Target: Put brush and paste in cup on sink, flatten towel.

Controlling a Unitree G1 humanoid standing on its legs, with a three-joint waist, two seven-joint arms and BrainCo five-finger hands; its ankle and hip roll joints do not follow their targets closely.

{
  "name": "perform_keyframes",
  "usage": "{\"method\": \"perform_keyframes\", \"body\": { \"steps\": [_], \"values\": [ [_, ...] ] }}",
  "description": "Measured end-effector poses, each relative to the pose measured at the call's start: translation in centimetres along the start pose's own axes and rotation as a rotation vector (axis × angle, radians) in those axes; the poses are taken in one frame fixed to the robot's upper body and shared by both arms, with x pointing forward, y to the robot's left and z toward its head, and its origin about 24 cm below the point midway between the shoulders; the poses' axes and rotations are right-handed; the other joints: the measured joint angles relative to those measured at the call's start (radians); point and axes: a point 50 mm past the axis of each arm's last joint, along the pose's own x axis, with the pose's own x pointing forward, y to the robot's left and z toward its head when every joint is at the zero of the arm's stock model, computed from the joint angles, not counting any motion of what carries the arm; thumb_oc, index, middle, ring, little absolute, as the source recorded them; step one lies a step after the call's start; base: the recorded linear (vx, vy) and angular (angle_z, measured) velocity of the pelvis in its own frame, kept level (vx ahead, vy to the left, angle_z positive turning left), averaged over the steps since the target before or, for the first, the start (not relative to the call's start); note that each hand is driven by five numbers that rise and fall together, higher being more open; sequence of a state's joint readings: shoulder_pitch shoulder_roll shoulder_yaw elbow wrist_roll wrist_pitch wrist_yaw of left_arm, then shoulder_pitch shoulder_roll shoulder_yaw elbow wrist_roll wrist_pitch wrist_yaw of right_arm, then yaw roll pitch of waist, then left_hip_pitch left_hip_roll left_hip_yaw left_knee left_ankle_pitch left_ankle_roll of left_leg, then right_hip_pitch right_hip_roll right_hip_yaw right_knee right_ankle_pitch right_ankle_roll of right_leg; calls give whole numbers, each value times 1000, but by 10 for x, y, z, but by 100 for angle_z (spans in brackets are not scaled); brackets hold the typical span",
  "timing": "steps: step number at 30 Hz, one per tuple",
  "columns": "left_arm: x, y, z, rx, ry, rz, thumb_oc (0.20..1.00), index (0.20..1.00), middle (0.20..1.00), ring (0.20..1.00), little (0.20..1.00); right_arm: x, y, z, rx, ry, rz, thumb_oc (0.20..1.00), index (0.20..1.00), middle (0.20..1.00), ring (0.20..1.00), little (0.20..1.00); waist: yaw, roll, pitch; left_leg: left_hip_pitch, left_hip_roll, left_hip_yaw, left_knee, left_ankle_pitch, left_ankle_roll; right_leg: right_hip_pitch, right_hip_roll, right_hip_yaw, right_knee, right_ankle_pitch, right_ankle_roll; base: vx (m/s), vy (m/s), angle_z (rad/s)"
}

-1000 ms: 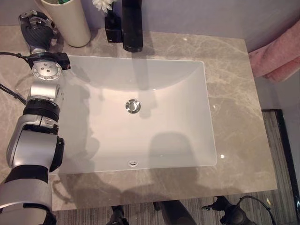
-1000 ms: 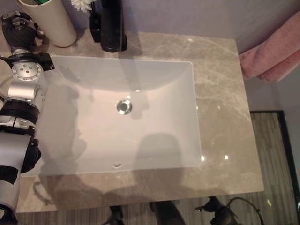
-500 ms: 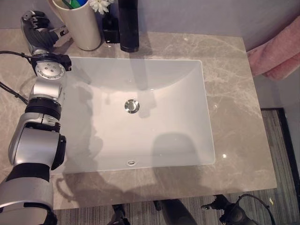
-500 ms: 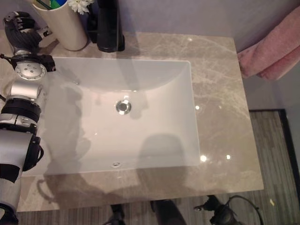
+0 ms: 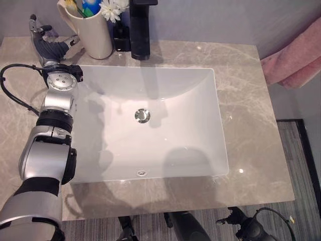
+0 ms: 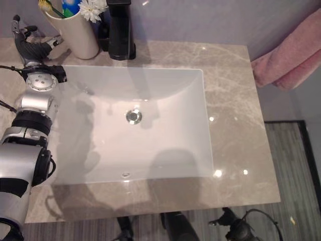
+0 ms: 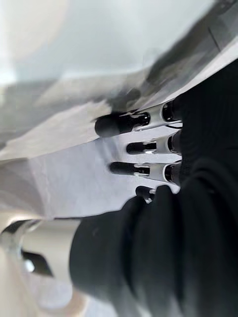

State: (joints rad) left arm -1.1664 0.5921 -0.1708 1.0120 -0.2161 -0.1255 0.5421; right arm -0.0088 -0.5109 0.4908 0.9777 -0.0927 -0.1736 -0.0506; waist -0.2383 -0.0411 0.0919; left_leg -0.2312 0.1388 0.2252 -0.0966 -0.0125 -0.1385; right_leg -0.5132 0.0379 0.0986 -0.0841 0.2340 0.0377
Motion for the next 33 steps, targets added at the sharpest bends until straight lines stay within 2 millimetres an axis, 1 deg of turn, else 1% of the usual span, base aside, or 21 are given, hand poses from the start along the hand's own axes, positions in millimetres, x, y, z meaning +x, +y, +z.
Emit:
{"method": "perform_keyframes", "body": {
  "steps": [2, 5, 7, 9, 11, 12, 14, 15, 17, 19, 20, 21, 23, 25, 26, 29, 31, 33],
  "values": [
    [-5, -4, 0, 9, -25, -13, 1000, 1000, 1000, 1000, 1000, 0, 0, 0, 1, 1, 6, 1000, 1000, 1000, 1000, 1000, 2, -2, 7, 4, 2, -12, 0, 1, -1, 9, -1, -8, 0, -3, -3, -34, -32, 18],
    [-11, -2, -2, -18, -44, 10, 1000, 1000, 1000, 1000, 1000, 0, -2, 0, 5, 4, 0, 1000, 1000, 1000, 1000, 1000, 0, -1, 11, 8, 9, -24, 0, 4, -4, 21, 0, -28, 0, -3, -5, -41, -28, 10],
    [-14, -1, -7, 1, -44, 14, 1000, 1000, 1000, 1000, 1000, 0, -4, -1, 15, 6, -10, 1000, 1000, 1000, 1000, 1000, -1, -4, 14, 21, 10, -24, 0, 3, -4, 34, 1, -29, 0, 3, -13, 0, 0, 0],
    [-16, -1, -10, 14, -44, 15, 1000, 1000, 1000, 1000, 1000, 0, -6, -2, 23, 11, -16, 1000, 1000, 1000, 1000, 1000, 0, -6, 16, 28, 10, -29, 0, 3, -4, 44, -1, -34, 0, 2, -12, -16, -19, 6],
    [-19, 1, -19, 24, -20, 26, 1000, 1000, 1000, 1000, 1000, -1, -6, -4, 34, 19, -21, 1000, 1000, 1000, 1000, 1000, -8, -5, 21, 44, 11, -48, 0, 3, -4, 67, -3, -50, 0, -6, -9, -5, 8, 18],
    [-22, 0, -22, 27, -7, 25, 1000, 1000, 1000, 1000, 1000, -1, -5, -7, 35, 29, -17, 1000, 1000, 1000, 1000, 1000, -9, -11, 25, 57, 14, -56, 0, 4, -4, 85, -3, -58, 0, -15, -9, -8, 14, 19],
    [-24, 5, -29, 25, 11, 38, 1000, 1000, 1000, 1000, 1000, -2, -4, -8, 38, 33, -17, 1000, 1000, 1000, 1000, 1000, -10, -12, 26, 70, 16, -59, 0, 3, -5, 98, -3, -62, 0, -19, -10, 2, 20, 13],
    [-28, 7, -36, 29, 29, 42, 1000, 1000, 1000, 1000, 1000, -4, -3, -14, 52, 52, -19, 1000, 1000, 1000, 1000, 1000, -9, -11, 27, 79, 18, -71, 0, 2, -4, 115, -3, -73, 0, -24, -12, 7, 24, 15],
    [-34, 6, -41, 17, 41, 43, 1000, 1000, 1000, 1000, 1000, -6, 0, -20, 61, 74, -12, 1000, 1000, 1000, 1000, 1000, -1, -12, 30, 93, 21, -78, 0, 2, -4, 131, -2, -80, 0, -27, -14, 7, 33, 13],
    [-37, 13, -48, 7, 61, 68, 1000, 1000, 1000, 1000, 1000, -7, 1, -23, 65, 93, -9, 1000, 1000, 1000, 1000, 1000, 3, -10, 31, 108, 23, -78, 0, 2, -4, 148, -1, -82, 0, -28, -13, 28, 47, 1],
    [-41, 18, -53, 1, 71, 80, 1000, 1000, 1000, 1000, 1000, -7, 1, -24, 70, 104, -12, 1000, 1000, 1000, 1000, 1000, 3, -8, 31, 118, 23, -77, 0, 1, -3, 157, -1, -82, 0, -30, -13, 29, 59, -2],
    [-49, 27, -64, 2, 90, 94, 1000, 1000, 1000, 1000, 1000, -7, 1, -26, 79, 117, -17, 1000, 1000, 1000, 1000, 1000, 3, -4, 33, 139, 24, -76, 0, -1, -1, 177, 1, -82, 0, -33, -13, 11, 33, -1],
    [-58, 34, -76, 26, 114, 98, 1000, 1000, 1000, 1000, 1000, -8, 2, -28, 80, 127, -16, 1000, 1000, 1000, 1000, 1000, 7, 0, 33, 160, 24, -77, 0, -5, 0, 199, 1, -83, 0, -40, -11, 5, 48, 4],
    [-71, 45, -88, 42, 126, 110, 1000, 1000, 1000, 1000, 1000, -8, 1, -28, 91, 127, -21, 1000, 1000, 1000, 1000, 1000, 18, 2, 32, 180, 22, -76, 0, -10, 1, 218, -1, -79, 0, -42, -11, -15, 66, -2],
    [-79, 47, -93, 45, 134, 109, 1000, 1000, 1000, 1000, 1000, -9, 2, -30, 99, 135, -24, 1000, 1000, 1000, 1000, 1000, 36, 5, 30, 189, 18, -77, 0, -11, 3, 227, -4, -78, 0, -42, -10, -20, 52, -4],
    [-94, 56, -98, 59, 118, 107, 1000, 1000, 1000, 1000, 1000, -9, 2, -32, 122, 146, -32, 1000, 1000, 1000, 1000, 1000, 62, 10, 23, 197, 12, -78, 0, -16, 10, 237, -9, -77, 0, -44, -8, -48, 88, 1],
    [-105, 60, -96, 62, 82, 89, 1000, 1000, 1000, 1000, 1000, -9, -1, -33, 134, 147, -44, 1000, 1000, 1000, 1000, 1000, 66, 16, 20, 199, 7, -78, 0, -14, 8, 238, -15, -77, 0, -41, -5, -57, 105, 2],
    [-111, 60, -93, 54, 64, 69, 1000, 1000, 1000, 1000, 1000, -10, -1, -34, 144, 153, -49, 1000, 1000, 1000, 1000, 1000, 70, 19, 18, 210, 0, -77, 1, -15, 11, 248, -20, -75, 0, -38, -3, -56, 95, -1]
  ]
}}
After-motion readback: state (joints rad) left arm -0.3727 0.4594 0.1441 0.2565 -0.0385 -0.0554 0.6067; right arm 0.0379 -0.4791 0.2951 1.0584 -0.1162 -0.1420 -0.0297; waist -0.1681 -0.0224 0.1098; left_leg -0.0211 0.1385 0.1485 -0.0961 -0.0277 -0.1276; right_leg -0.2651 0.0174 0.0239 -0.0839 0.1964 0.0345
